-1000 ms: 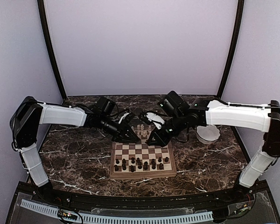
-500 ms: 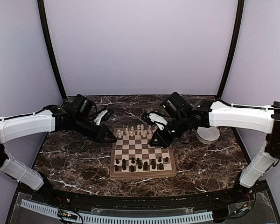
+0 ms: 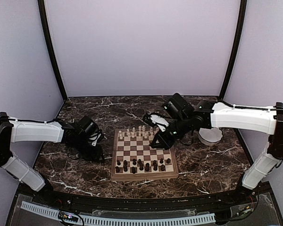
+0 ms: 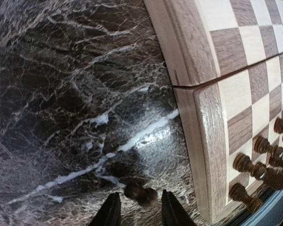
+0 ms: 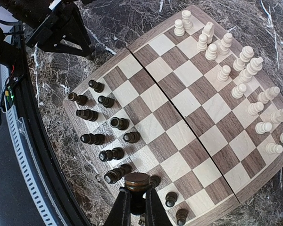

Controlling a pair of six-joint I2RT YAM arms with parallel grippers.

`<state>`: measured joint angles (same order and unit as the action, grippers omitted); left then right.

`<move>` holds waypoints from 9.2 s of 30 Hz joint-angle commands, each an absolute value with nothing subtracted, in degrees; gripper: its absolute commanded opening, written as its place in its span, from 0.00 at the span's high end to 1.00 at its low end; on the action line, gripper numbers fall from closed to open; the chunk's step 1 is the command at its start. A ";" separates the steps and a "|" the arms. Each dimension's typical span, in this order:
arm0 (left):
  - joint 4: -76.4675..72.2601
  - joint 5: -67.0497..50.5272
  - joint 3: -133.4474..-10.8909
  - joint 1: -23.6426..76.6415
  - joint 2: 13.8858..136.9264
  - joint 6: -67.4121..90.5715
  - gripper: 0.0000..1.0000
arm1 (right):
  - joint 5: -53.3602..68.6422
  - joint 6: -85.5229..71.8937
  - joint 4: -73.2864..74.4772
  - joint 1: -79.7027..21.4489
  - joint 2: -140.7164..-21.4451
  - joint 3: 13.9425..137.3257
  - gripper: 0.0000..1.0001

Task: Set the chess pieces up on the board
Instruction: Place the pawn at the center of the board, then pass from the right arm to the left, then pass from the left arm to the right, then place the pawn at d7.

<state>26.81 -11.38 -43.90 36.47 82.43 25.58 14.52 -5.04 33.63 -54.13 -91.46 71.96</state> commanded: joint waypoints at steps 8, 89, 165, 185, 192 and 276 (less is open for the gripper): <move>34.32 -11.63 -53.32 36.12 82.77 22.18 0.49 | 16.02 -5.20 35.49 -54.49 -91.29 74.88 0.91; -18.11 -71.09 -56.53 34.92 98.78 55.89 0.81 | 1.72 4.29 37.27 -61.13 -102.00 93.23 0.89; -53.54 -70.64 -56.85 32.28 103.03 81.28 0.71 | 34.94 -23.37 12.74 -46.52 -92.79 77.75 0.97; 19.05 -36.90 -66.08 29.29 87.80 33.35 0.59 | 9.61 -8.35 61.94 -56.41 -109.90 108.99 0.97; 23.02 -32.50 -65.67 28.78 85.35 30.38 0.58 | 6.21 -8.27 71.74 -59.05 -117.78 115.31 0.98; 43.32 -10.96 -76.85 52.34 96.56 3.30 0.60 | 5.51 -17.28 49.49 -47.47 -89.17 81.94 0.66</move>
